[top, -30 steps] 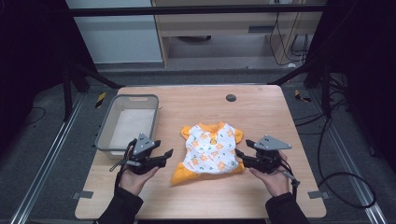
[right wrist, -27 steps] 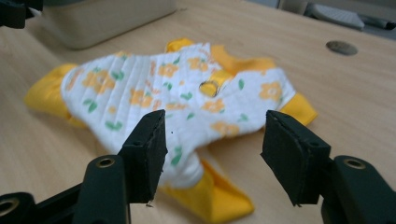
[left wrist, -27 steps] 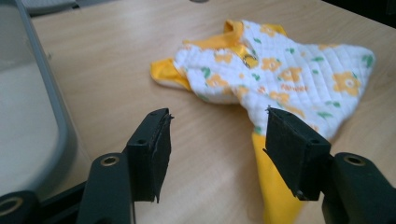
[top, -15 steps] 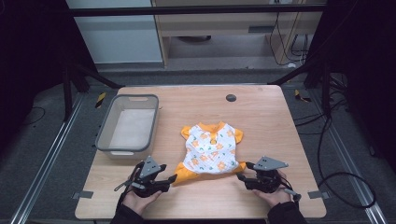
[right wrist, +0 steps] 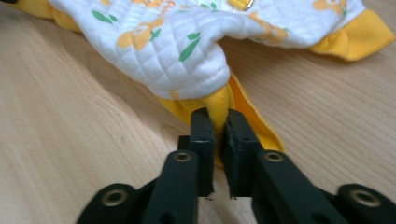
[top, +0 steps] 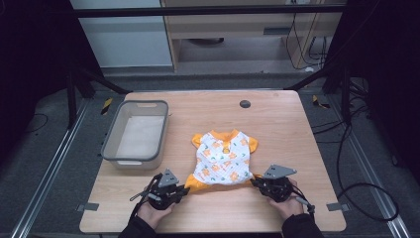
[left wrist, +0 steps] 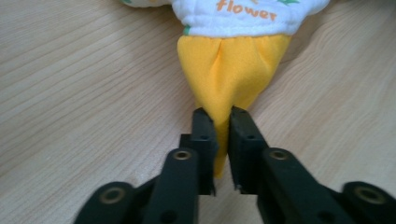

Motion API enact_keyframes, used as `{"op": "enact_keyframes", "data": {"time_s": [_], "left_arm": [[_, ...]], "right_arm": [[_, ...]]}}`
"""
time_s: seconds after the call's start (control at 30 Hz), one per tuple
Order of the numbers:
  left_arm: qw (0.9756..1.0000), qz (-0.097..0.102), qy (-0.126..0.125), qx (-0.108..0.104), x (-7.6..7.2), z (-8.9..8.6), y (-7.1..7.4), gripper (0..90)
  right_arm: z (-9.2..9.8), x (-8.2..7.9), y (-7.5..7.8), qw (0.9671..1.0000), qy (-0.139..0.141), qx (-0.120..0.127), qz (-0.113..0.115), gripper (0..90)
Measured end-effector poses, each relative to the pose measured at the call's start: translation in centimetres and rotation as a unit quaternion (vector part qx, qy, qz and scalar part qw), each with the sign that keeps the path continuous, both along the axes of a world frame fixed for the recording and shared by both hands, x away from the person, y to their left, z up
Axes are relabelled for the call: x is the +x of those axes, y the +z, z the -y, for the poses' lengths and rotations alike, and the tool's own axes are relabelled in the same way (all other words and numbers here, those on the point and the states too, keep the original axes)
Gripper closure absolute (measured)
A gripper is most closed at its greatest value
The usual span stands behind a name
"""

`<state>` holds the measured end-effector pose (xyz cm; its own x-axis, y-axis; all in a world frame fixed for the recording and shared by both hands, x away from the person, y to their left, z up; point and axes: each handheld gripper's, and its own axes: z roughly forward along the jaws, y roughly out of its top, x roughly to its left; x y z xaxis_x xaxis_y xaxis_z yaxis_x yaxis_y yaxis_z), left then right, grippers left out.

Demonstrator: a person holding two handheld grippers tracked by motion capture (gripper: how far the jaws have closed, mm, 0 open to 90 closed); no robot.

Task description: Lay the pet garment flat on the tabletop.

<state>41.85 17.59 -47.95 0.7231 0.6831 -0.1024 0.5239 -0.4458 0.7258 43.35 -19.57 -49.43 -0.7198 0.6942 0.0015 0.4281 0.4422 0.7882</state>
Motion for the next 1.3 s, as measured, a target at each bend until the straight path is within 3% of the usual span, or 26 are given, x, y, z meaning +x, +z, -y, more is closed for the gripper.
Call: {"op": "enact_keyframes", "data": {"time_s": [0.2, 0.23, 0.27, 0.4, 0.53, 0.57, 0.6, 0.63, 0.67, 0.7, 0.73, 0.77, 0.87, 0.93, 1.0, 1.1, 1.13, 1.17, 1.2, 1.23, 1.3], "left_arm": [[0.9991, 0.024, 0.0, -0.034, -0.6, -0.7, 1.9, 86.3], [0.9986, 0.028, -0.002, -0.045, -0.8, -0.9, 2.4, 86.4], [0.9969, 0.034, -0.007, -0.07, -1.3, -1.3, 3.5, 86.3], [0.994, 0.038, -0.004, -0.103, -1.4, -1.8, 4.9, 86.2], [0.9958, 0.028, 0.012, -0.087, 0.0, -1.6, 4.3, 85.8], [0.9977, 0.015, 0.022, -0.062, 1.2, -1.1, 3.1, 85.5], [0.9977, 0.015, 0.022, -0.062, 1.2, -1.1, 3.1, 85.5], [0.9992, 0.009, 0.028, -0.028, 2.2, -0.5, 1.9, 85.4], [0.9992, 0.009, 0.028, -0.028, 2.2, -0.5, 1.9, 85.3], [0.9996, -0.005, 0.026, 0.003, 3.1, 0.1, 0.8, 85.1], [0.9996, -0.005, 0.026, 0.003, 3.1, 0.1, 0.8, 85.1], [0.9994, -0.015, 0.024, 0.019, 3.5, 0.5, -0.1, 84.8], [0.9991, -0.013, 0.023, 0.034, 3.5, 0.9, -0.6, 83.1], [0.9987, -0.009, 0.018, 0.047, 3.3, 1.2, -0.8, 79.3], [0.9987, 0.001, 0.019, 0.047, 3.1, 1.2, -0.8, 66.6], [0.999, 0.032, 0.026, 0.018, 2.5, 0.4, 0.2, 52.8], [0.999, 0.032, 0.026, 0.018, 2.5, 0.4, 0.2, 50.2], [0.9981, 0.051, 0.034, -0.002, 2.3, -0.3, 1.1, 48.1], [0.9981, 0.051, 0.034, -0.002, 2.3, -0.3, 1.1, 45.9], [0.9967, 0.067, 0.042, -0.018, 2.3, -1.0, 2.4, 45.2], [0.9947, 0.085, 0.05, -0.029, 2.8, -1.4, 3.8, 45.1]], "right_arm": [[0.5, -1.0, 2.1, 0.9993, 0.015, 0.034, 0.011, 86.6], [0.9, -1.7, 3.2, 0.9982, 0.02, 0.056, 0.003, 86.6], [1.1, -2.1, 3.7, 0.9977, 0.022, 0.064, -0.001, 86.5], [1.4, -3.0, 5.6, 0.9942, 0.025, 0.103, -0.02, 86.4], [1.1, -2.1, 5.6, 0.9933, 0.014, 0.11, -0.032, 85.5], [0.6, -0.7, 4.6, 0.9938, -0.009, 0.103, -0.042, 83.6], [0.5, -0.2, 4.1, 0.9937, -0.018, 0.1, -0.048, 82.2], [0.2, 0.6, 3.5, 0.9938, -0.032, 0.093, -0.052, 80.7], [0.2, 0.6, 3.5, 0.9938, -0.032, 0.093, -0.052, 80.7], [-0.2, 1.7, 2.3, 0.9938, -0.048, 0.074, -0.067, 78.2], [-0.4, 2.1, 1.8, 0.9936, -0.056, 0.062, -0.076, 77.4], [-0.6, 2.4, 1.3, 0.9942, -0.057, 0.051, -0.076, 76.6], [-1.1, 2.5, 0.7, 0.9945, -0.06, 0.034, -0.079, 74.1], [-1.2, 2.4, 0.7, 0.9965, -0.056, 0.021, -0.058, 70.4], [-1.0, 1.9, 0.9, 0.997, -0.055, 0.025, -0.049, 66.6], [-0.4, 1.1, 1.7, 0.9978, -0.049, 0.037, -0.025, 62.2], [-0.4, 1.1, 1.7, 0.9978, -0.049, 0.037, -0.025, 62.2], [0.2, 0.6, 2.5, 0.9975, -0.048, 0.052, -0.006, 60.4], [0.6, 0.5, 2.9, 0.997, -0.052, 0.058, 0.003, 59.8], [0.9, 0.4, 3.3, 0.9964, -0.055, 0.064, 0.012, 59.4], [1.6, 0.6, 4.0, 0.995, -0.066, 0.07, 0.026, 58.2]]}}
